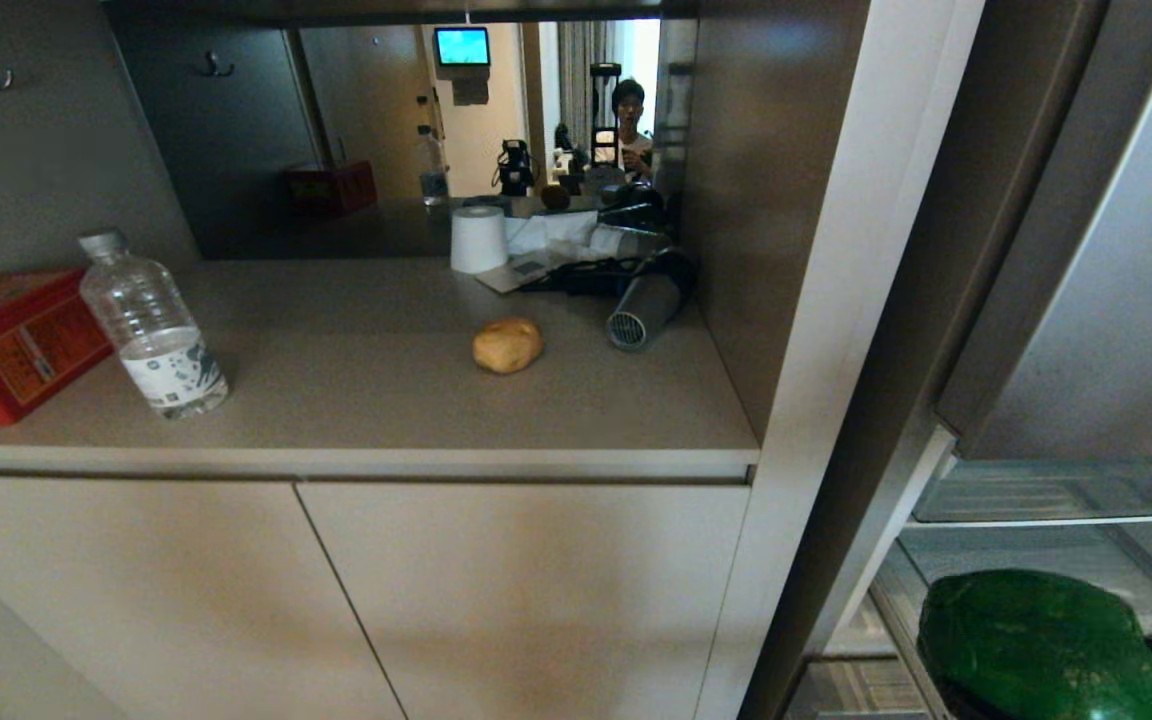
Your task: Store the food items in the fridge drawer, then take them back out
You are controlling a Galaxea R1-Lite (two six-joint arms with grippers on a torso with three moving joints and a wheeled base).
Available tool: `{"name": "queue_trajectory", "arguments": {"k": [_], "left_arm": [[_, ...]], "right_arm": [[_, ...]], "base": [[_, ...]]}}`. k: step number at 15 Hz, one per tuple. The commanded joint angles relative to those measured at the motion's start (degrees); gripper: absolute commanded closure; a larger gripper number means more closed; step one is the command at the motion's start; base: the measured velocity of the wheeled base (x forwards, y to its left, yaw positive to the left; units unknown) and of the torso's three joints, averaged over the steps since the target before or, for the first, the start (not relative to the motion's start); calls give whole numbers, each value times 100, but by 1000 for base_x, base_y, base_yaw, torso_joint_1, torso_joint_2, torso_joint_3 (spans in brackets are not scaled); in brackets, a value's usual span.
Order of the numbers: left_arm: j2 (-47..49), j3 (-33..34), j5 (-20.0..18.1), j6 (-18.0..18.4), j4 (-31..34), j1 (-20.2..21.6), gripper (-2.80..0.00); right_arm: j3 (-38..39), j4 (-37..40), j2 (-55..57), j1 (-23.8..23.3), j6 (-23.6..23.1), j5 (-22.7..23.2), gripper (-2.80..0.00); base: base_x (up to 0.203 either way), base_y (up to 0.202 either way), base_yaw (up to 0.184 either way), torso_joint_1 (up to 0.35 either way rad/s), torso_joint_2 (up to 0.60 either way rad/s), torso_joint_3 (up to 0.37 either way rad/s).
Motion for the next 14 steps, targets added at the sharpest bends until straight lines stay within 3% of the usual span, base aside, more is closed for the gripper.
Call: {"name": "queue_trajectory", "arguments": {"k": [1,7,14], "left_arm": [[9,0,-1,-4,-2,0,0],[9,0,-4,-4,5,0,0],[9,0,3,-4,-2,0,0]], "right_arm": [[204,-196,31,-1,-43,-4,0],[461,-369,13,3,-27,180,0],[657,-404,-13,-7,29,159,0]], "base": [[0,0,0,0,0,0],[1,0,-11,1,1,1],[3,6,-166,4,2,3]]}}
